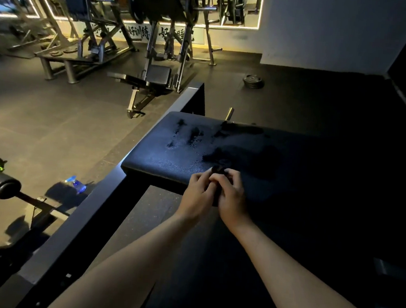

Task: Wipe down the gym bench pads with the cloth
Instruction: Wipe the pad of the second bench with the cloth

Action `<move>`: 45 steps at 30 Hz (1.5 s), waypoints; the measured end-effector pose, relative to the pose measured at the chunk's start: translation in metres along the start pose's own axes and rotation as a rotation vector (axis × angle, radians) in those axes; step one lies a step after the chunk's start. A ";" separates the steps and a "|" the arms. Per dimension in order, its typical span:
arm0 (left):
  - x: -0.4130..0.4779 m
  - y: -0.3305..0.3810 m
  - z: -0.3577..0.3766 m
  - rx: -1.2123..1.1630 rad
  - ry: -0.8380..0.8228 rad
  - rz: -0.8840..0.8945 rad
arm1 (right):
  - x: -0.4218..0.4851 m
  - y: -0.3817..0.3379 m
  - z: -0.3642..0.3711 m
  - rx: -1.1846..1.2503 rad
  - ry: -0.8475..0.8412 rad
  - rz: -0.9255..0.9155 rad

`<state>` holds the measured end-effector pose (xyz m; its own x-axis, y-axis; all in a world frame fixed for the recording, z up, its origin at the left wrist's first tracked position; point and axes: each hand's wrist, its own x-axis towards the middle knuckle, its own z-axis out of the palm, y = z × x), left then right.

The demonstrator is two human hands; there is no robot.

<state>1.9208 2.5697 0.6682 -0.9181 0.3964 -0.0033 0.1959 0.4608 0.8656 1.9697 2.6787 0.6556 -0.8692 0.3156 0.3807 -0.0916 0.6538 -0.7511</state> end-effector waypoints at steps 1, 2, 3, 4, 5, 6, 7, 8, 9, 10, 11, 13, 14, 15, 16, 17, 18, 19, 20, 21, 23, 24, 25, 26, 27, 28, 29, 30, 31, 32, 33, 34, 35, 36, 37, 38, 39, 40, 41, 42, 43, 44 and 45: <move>0.001 -0.002 -0.005 0.210 0.031 0.027 | 0.002 0.008 -0.006 -0.071 0.037 0.036; 0.002 -0.009 -0.011 0.422 0.062 0.035 | 0.003 0.015 -0.014 -0.148 0.111 0.069; 0.002 -0.016 -0.021 0.575 0.077 0.022 | 0.004 0.023 -0.022 -0.243 0.175 0.090; 0.005 -0.028 -0.029 0.665 0.067 0.000 | 0.004 0.031 -0.027 -0.323 0.210 0.113; 0.005 -0.038 -0.038 0.712 0.033 -0.022 | 0.005 0.037 -0.031 -0.390 0.208 0.156; 0.005 -0.047 -0.045 0.725 0.000 -0.025 | 0.005 0.037 -0.031 -0.396 0.184 0.218; 0.005 -0.053 -0.049 0.727 -0.026 -0.008 | 0.005 0.035 -0.027 -0.374 0.162 0.260; 0.005 -0.057 -0.053 0.723 -0.033 0.027 | 0.006 0.030 -0.022 -0.355 0.144 0.297; 0.004 -0.057 -0.054 0.705 -0.030 0.058 | 0.007 0.025 -0.014 -0.355 0.123 0.318; 0.005 -0.057 -0.056 0.683 -0.021 0.084 | 0.008 0.019 -0.006 -0.384 0.095 0.325; 0.006 -0.056 -0.059 0.665 -0.018 0.098 | 0.010 0.015 0.003 -0.416 0.071 0.311; 0.009 -0.060 -0.066 0.664 -0.039 0.105 | 0.016 0.008 0.023 -0.443 0.048 0.258; 0.010 -0.061 -0.069 0.676 -0.057 0.115 | 0.019 0.005 0.031 -0.455 0.046 0.244; 0.010 -0.063 -0.071 0.685 -0.075 0.124 | 0.024 0.001 0.039 -0.457 0.049 0.239; 0.011 -0.065 -0.074 0.682 -0.082 0.133 | 0.030 -0.005 0.047 -0.442 0.043 0.248; 0.012 -0.066 -0.075 0.667 -0.086 0.137 | 0.037 -0.011 0.055 -0.412 0.028 0.251; 0.012 -0.067 -0.076 0.651 -0.090 0.150 | 0.044 -0.018 0.062 -0.380 -0.001 0.249; 0.012 -0.066 -0.077 0.641 -0.091 0.169 | 0.050 -0.026 0.070 -0.348 -0.044 0.220; 0.012 -0.065 -0.079 0.643 -0.093 0.199 | 0.054 -0.034 0.079 -0.326 -0.102 0.176; 0.013 -0.063 -0.081 0.641 -0.096 0.238 | 0.057 -0.040 0.088 -0.311 -0.158 0.129; 0.013 -0.060 -0.087 0.633 -0.097 0.298 | 0.058 -0.046 0.099 -0.314 -0.234 0.089; 0.014 -0.061 -0.090 0.631 -0.096 0.300 | 0.056 -0.046 0.100 -0.334 -0.241 0.105; 0.016 -0.064 -0.093 0.631 -0.096 0.283 | 0.055 -0.045 0.096 -0.351 -0.231 0.133; 0.017 -0.067 -0.095 0.632 -0.094 0.258 | 0.053 -0.042 0.089 -0.356 -0.209 0.170; 0.018 -0.070 -0.097 0.634 -0.094 0.235 | 0.051 -0.036 0.080 -0.350 -0.181 0.209; 0.018 -0.073 -0.097 0.631 -0.094 0.223 | 0.048 -0.031 0.070 -0.361 -0.153 0.239; 0.018 -0.074 -0.098 0.630 -0.096 0.220 | 0.046 -0.024 0.060 -0.398 -0.118 0.252; 0.018 -0.074 -0.100 0.633 -0.098 0.225 | 0.043 -0.018 0.051 -0.435 -0.086 0.262; 0.017 -0.074 -0.102 0.643 -0.099 0.233 | 0.040 -0.012 0.041 -0.450 -0.042 0.276; 0.016 -0.074 -0.103 0.656 -0.100 0.244 | 0.038 -0.007 0.034 -0.447 0.002 0.307; 0.017 -0.074 -0.106 0.661 -0.107 0.252 | 0.037 -0.003 0.028 -0.456 0.048 0.333; 0.017 -0.075 -0.109 0.658 -0.119 0.258 | 0.036 0.000 0.023 -0.475 0.094 0.367; 0.018 -0.076 -0.112 0.652 -0.132 0.266 | 0.036 0.002 0.020 -0.506 0.141 0.405; 0.020 -0.079 -0.115 0.646 -0.147 0.277 | 0.037 0.002 0.020 -0.540 0.183 0.439; 0.023 -0.083 -0.118 0.650 -0.164 0.290 | 0.038 0.001 0.021 -0.557 0.208 0.465; 0.025 -0.087 -0.121 0.665 -0.180 0.304 | 0.040 0.000 0.025 -0.552 0.217 0.477; 0.027 -0.092 -0.123 0.681 -0.180 0.308 | 0.043 -0.001 0.029 -0.530 0.219 0.473; 0.030 -0.097 -0.125 0.682 -0.155 0.282 | 0.048 -0.002 0.034 -0.502 0.208 0.461; 0.033 -0.101 -0.130 0.673 -0.113 0.222 | 0.055 -0.004 0.040 -0.478 0.189 0.442; 0.037 -0.105 -0.134 0.657 -0.058 0.150 | 0.062 -0.006 0.046 -0.460 0.166 0.421; 0.043 -0.110 -0.139 0.648 0.000 0.080 | 0.070 -0.008 0.054 -0.454 0.141 0.396; 0.051 -0.114 -0.145 0.639 0.058 0.010 | 0.079 -0.012 0.065 -0.447 0.105 0.357; 0.060 -0.118 -0.151 0.623 0.105 -0.058 | 0.088 -0.016 0.078 -0.431 0.057 0.303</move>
<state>1.7905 2.4191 0.6416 -0.9559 0.2915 0.0351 0.2797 0.8676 0.4112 1.8571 2.6423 0.6596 -0.7968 0.5635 0.2182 0.3782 0.7467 -0.5471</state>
